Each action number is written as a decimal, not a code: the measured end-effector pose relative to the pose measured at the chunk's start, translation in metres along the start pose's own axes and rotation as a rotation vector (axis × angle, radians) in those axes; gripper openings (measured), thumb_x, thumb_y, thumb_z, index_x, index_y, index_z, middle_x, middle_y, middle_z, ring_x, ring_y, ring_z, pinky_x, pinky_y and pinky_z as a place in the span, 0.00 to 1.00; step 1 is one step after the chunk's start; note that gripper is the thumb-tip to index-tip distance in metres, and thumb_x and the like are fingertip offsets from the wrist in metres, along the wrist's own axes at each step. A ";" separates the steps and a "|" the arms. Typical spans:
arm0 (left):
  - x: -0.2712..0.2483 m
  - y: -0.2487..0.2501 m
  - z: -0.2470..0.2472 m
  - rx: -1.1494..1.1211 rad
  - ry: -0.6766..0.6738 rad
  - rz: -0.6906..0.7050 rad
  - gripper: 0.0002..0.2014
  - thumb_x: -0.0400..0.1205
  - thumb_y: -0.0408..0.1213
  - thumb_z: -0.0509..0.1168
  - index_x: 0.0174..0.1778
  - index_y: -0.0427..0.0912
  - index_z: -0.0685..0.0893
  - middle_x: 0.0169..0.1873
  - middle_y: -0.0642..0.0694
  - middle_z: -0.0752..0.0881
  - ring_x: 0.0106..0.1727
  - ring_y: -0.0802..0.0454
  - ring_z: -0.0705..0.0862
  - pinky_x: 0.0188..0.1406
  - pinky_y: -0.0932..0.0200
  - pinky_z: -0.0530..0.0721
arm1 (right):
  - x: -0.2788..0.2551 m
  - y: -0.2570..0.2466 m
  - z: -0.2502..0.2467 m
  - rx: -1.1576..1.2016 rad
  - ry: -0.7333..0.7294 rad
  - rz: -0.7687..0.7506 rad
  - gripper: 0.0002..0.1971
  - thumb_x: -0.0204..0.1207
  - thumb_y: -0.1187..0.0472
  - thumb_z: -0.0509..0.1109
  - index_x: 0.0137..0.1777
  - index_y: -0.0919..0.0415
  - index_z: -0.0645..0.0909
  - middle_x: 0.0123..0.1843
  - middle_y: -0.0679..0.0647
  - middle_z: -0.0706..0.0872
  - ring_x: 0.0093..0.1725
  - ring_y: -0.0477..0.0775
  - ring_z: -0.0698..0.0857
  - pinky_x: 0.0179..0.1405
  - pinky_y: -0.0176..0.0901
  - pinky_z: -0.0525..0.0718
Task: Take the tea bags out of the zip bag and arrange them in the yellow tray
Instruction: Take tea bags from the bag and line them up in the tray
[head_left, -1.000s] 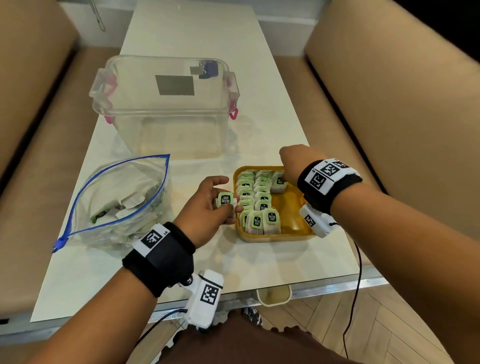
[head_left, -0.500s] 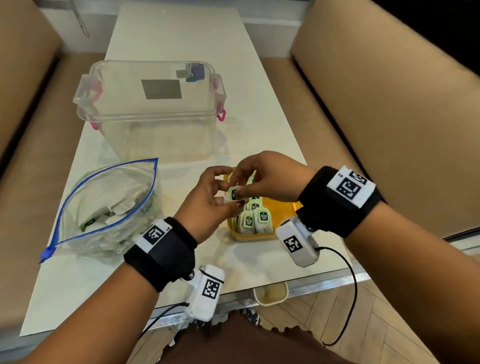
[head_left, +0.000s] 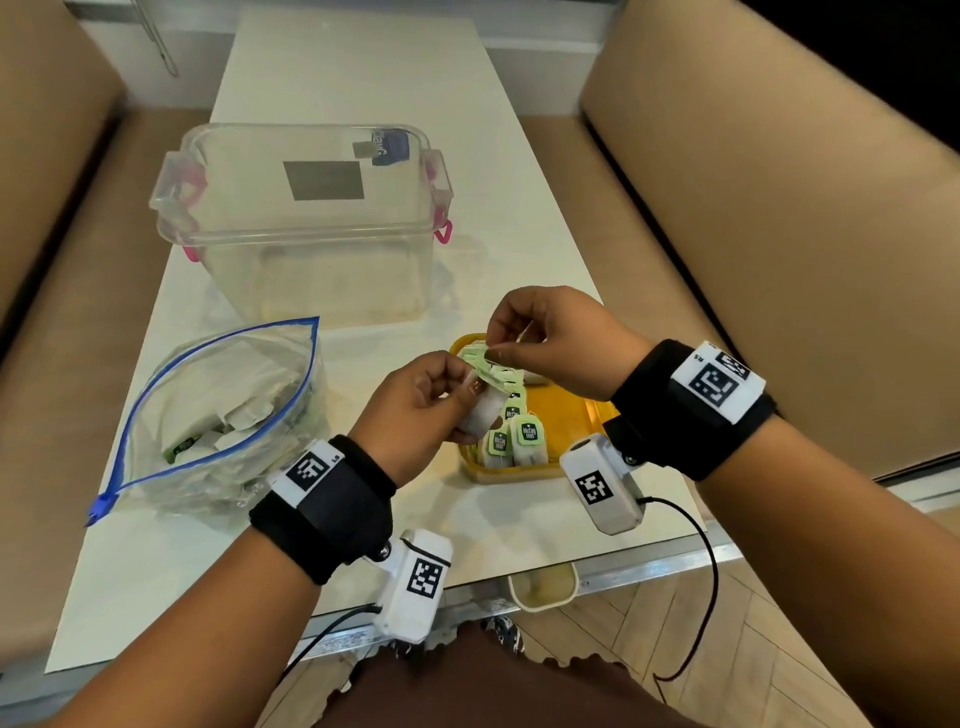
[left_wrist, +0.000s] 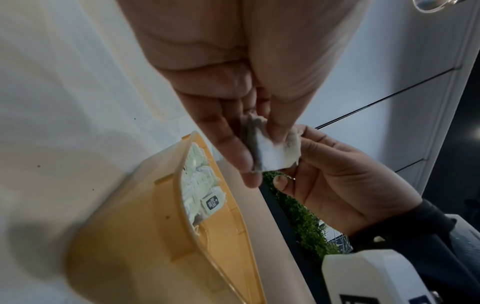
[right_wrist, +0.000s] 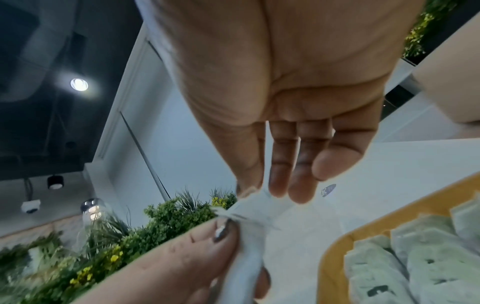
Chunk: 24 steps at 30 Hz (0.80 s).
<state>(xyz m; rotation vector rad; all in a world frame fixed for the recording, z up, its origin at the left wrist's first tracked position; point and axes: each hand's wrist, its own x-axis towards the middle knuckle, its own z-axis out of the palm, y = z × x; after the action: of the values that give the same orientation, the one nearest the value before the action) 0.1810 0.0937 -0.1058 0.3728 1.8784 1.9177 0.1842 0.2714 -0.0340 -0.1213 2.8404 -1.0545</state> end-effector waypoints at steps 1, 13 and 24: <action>0.000 0.000 -0.001 0.004 0.015 -0.003 0.03 0.84 0.31 0.62 0.46 0.36 0.80 0.42 0.35 0.87 0.40 0.41 0.88 0.31 0.56 0.87 | -0.001 -0.002 0.000 0.018 -0.003 -0.010 0.05 0.76 0.58 0.73 0.46 0.59 0.86 0.39 0.49 0.87 0.32 0.39 0.81 0.32 0.25 0.77; -0.002 0.011 -0.003 -0.125 0.117 -0.125 0.09 0.85 0.45 0.58 0.47 0.43 0.74 0.42 0.42 0.80 0.40 0.46 0.86 0.36 0.47 0.89 | -0.006 -0.006 0.001 -0.016 -0.071 -0.060 0.05 0.76 0.58 0.74 0.46 0.58 0.87 0.38 0.45 0.87 0.37 0.46 0.84 0.37 0.34 0.81; -0.002 0.016 0.003 -0.227 -0.096 -0.297 0.13 0.83 0.23 0.52 0.50 0.36 0.82 0.34 0.40 0.84 0.31 0.50 0.84 0.21 0.62 0.80 | -0.011 -0.007 -0.015 0.100 -0.180 -0.121 0.07 0.74 0.67 0.72 0.43 0.55 0.88 0.41 0.41 0.88 0.42 0.58 0.86 0.43 0.43 0.86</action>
<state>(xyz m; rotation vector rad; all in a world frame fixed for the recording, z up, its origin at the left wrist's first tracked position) 0.1827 0.0955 -0.0894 0.1054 1.5369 1.8486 0.1939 0.2768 -0.0177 -0.3638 2.6431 -1.1439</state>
